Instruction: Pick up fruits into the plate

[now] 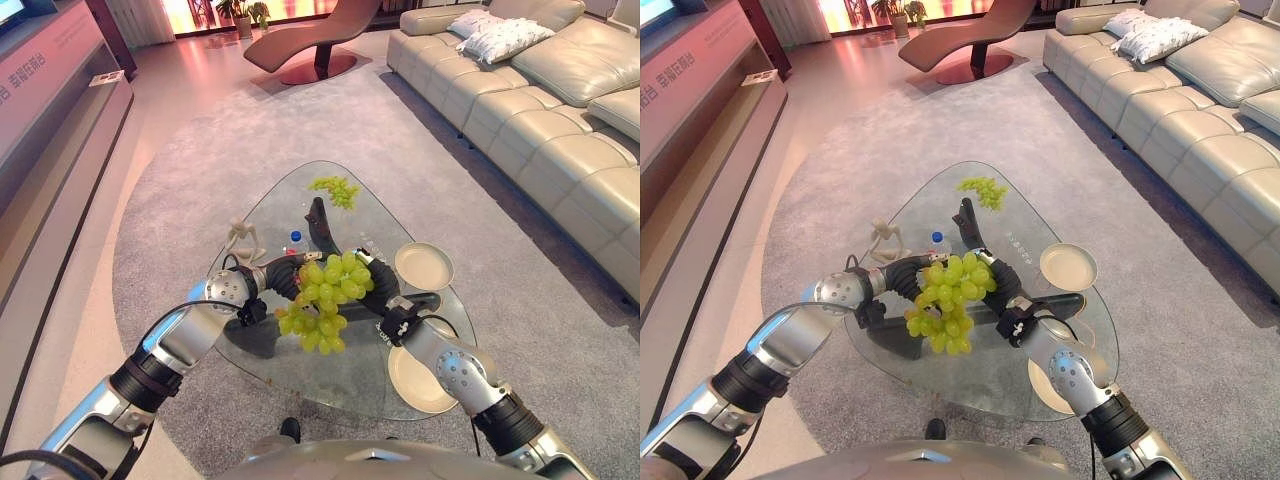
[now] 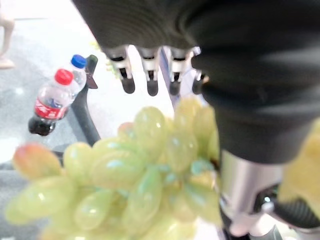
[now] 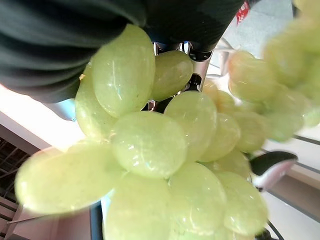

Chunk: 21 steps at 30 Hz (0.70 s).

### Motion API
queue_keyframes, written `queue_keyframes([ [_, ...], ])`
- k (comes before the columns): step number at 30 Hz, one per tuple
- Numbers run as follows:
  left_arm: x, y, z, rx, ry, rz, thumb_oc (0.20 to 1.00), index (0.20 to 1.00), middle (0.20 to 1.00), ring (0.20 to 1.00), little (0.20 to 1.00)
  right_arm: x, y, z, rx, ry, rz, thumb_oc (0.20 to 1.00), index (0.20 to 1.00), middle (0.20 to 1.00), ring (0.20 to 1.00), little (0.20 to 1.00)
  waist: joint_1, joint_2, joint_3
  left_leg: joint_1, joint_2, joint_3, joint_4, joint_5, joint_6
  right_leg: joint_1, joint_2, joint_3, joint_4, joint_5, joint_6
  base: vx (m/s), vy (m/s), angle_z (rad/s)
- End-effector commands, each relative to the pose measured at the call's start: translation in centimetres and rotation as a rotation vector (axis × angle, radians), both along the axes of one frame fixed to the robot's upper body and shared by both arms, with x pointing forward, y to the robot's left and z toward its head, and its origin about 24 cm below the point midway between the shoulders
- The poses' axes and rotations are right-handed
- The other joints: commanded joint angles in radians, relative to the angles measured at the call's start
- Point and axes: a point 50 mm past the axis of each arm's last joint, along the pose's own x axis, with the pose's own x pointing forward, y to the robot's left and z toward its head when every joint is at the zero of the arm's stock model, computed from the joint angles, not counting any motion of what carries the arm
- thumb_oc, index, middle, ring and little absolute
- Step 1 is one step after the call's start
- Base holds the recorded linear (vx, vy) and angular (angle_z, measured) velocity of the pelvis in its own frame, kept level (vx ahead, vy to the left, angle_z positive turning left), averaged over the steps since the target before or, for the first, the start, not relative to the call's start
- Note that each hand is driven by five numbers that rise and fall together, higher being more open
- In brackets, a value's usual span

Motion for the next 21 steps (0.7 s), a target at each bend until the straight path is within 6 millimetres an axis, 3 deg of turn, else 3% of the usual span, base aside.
queue_keyframes([
  [1, 2.0, 1.1, 3.0, -0.049, -0.110, 0.038, 1.000, 1.000, 1.000, 1.000, 1.000, 1.3, 0.0, 4.0, 0.099, -0.210, -0.034, 0.200, 0.200, 0.200, 0.200, 0.200, 0.002, -0.030, 0.010, 0.075, -0.071, 0.072, 0.014, -0.142, 0.054, -0.009, 0.005, 0.023, 0.005, 0.000, 0.030, 0.03, 0.009, 0.00],
  [12, 1.0, 1.7, 2.4, -0.091, -0.062, 0.018, 1.000, 1.000, 1.000, 1.000, 1.000, 1.5, -2.2, 3.5, 0.080, -0.213, -0.120, 0.200, 0.200, 0.200, 0.200, 0.200, 0.005, -0.030, 0.016, 0.077, -0.072, 0.069, 0.018, -0.146, 0.057, -0.006, 0.002, 0.020, 0.005, 0.000, 0.032, 0.00, 0.000, 0.00],
  [21, -0.2, 3.0, 0.8, -0.164, 0.036, 0.062, 1.000, 1.000, 1.000, 1.000, 1.000, 1.4, -4.2, 2.9, 0.055, -0.205, -0.204, 0.200, 0.200, 0.200, 0.200, 0.200, 0.005, -0.030, 0.022, 0.077, -0.069, 0.075, 0.022, -0.148, 0.057, -0.006, 0.000, 0.021, 0.005, 0.001, 0.031, 0.00, 0.000, 0.00],
])
